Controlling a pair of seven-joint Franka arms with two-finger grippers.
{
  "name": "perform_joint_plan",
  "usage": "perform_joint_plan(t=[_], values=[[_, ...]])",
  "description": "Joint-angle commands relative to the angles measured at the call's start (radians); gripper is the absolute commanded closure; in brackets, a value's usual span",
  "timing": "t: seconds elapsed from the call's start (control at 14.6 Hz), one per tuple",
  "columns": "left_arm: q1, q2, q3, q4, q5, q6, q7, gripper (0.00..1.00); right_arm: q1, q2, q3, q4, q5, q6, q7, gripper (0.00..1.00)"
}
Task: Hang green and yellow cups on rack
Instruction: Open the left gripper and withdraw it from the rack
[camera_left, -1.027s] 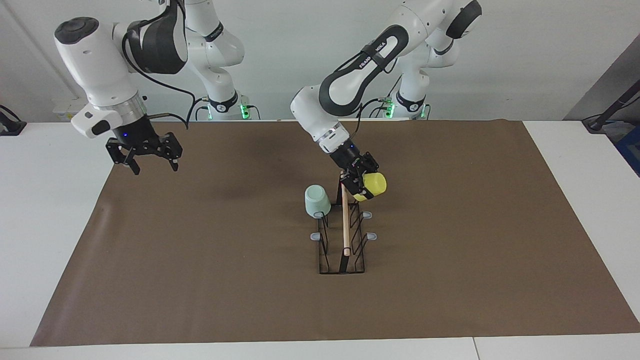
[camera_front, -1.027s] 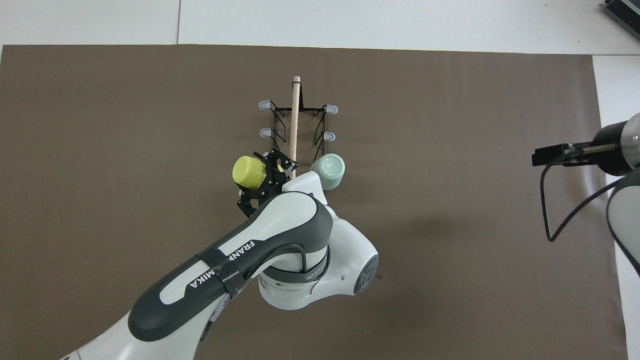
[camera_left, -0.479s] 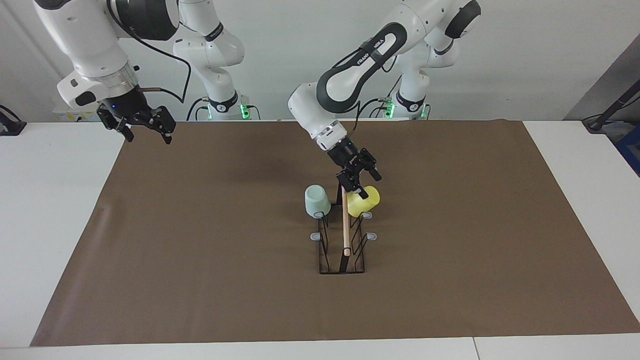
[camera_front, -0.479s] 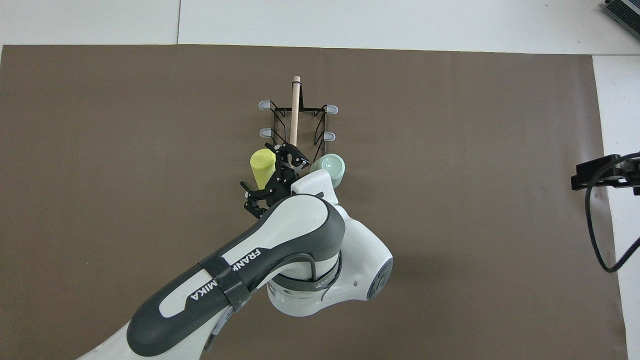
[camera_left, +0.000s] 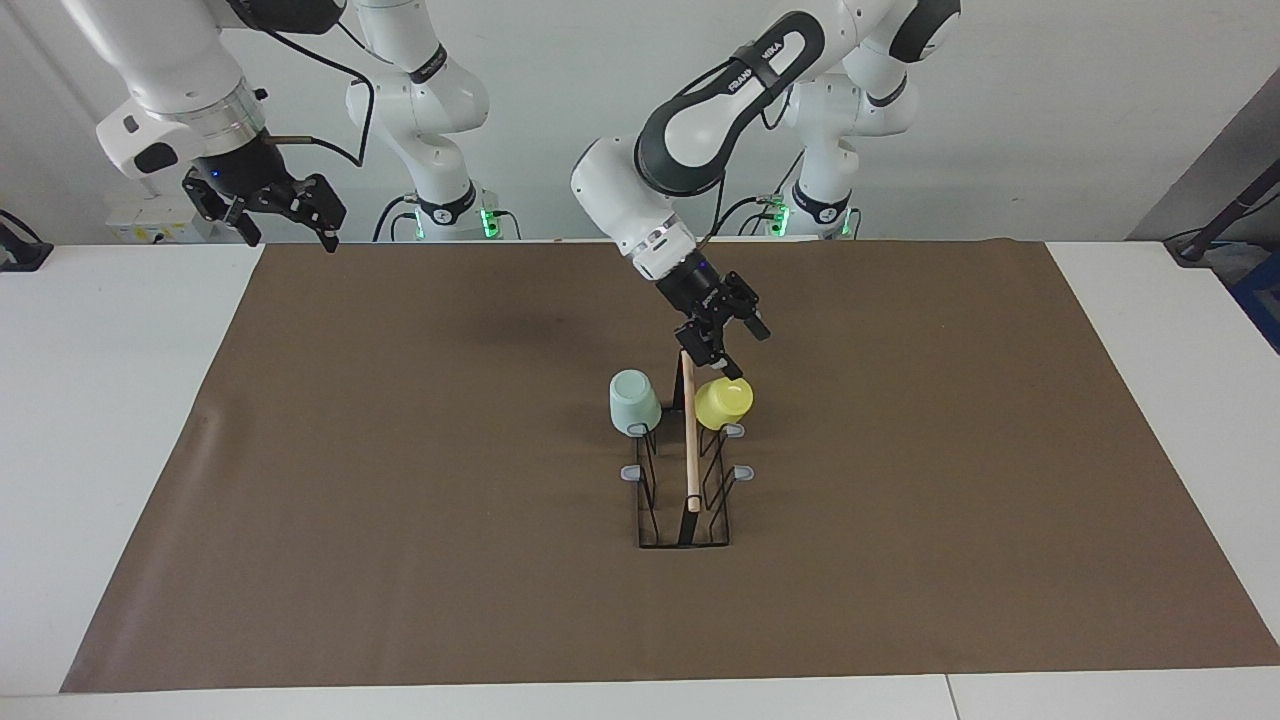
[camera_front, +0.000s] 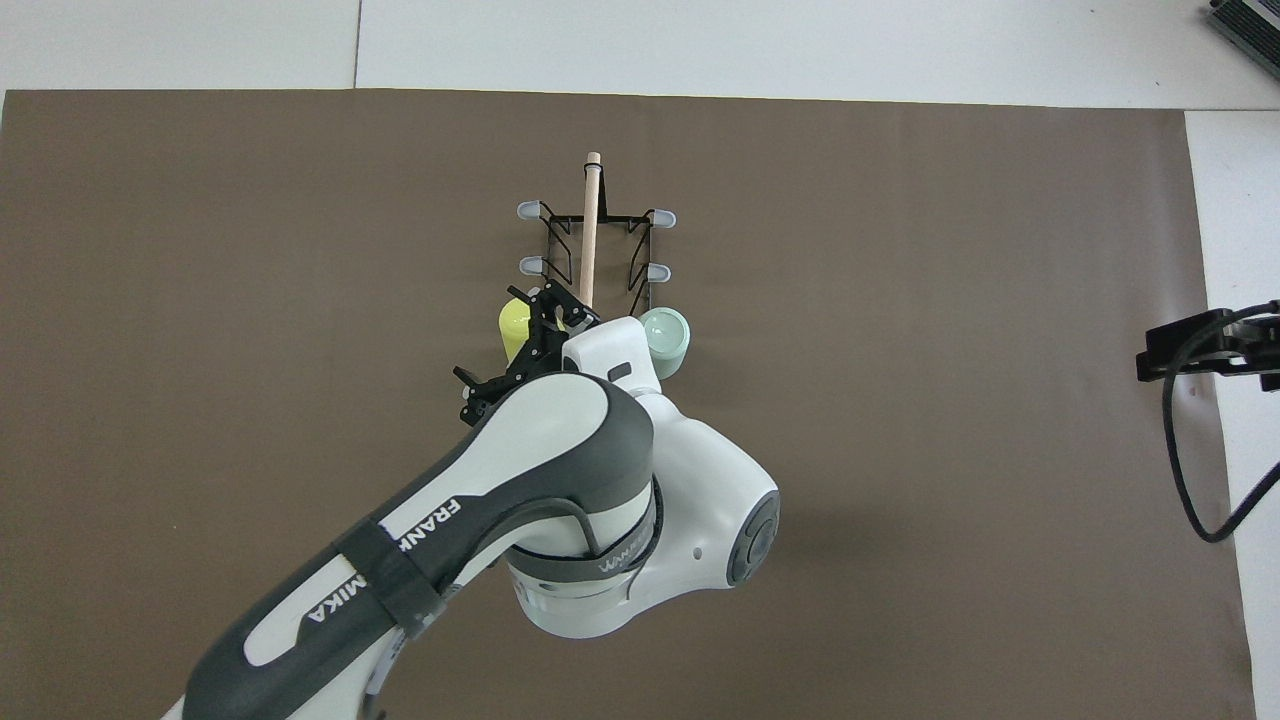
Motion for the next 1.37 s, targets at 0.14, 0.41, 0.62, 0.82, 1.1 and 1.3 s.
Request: perform_joint_plan(t=[0.14, 0.41, 0.62, 0.82, 1.1, 1.3], values=[[-0.060, -0.159, 0.222, -0.034, -0.190, 0.163, 0.243, 0.00, 0.006, 0.000, 0.006, 0.000, 0.000, -0.007, 0.009, 0.00], [-0.033, -0.236, 0.311, -0.057, -0.345, 0.244, 0.496, 0.00, 0.012, -0.005, 0.006, -0.004, -0.005, -0.006, 0.001, 0.00], [0.027, -0.325, 0.356, -0.115, -0.484, 0.303, 0.760, 0.00, 0.013, -0.002, 0.007, 0.005, -0.008, -0.019, 0.006, 0.00], [0.017, -0.380, 0.465, -0.155, -0.661, 0.352, 1.005, 0.00, 0.012, -0.005, 0.006, -0.003, 0.000, -0.014, 0.003, 0.00], [0.012, -0.394, 0.604, -0.157, -0.888, 0.343, 1.442, 0.00, 0.009, -0.006, 0.004, -0.004, 0.012, -0.011, 0.001, 0.00], [0.006, -0.389, 0.699, -0.143, -1.020, 0.344, 1.702, 0.00, -0.002, -0.006, 0.004, -0.004, 0.012, -0.011, 0.001, 0.00]])
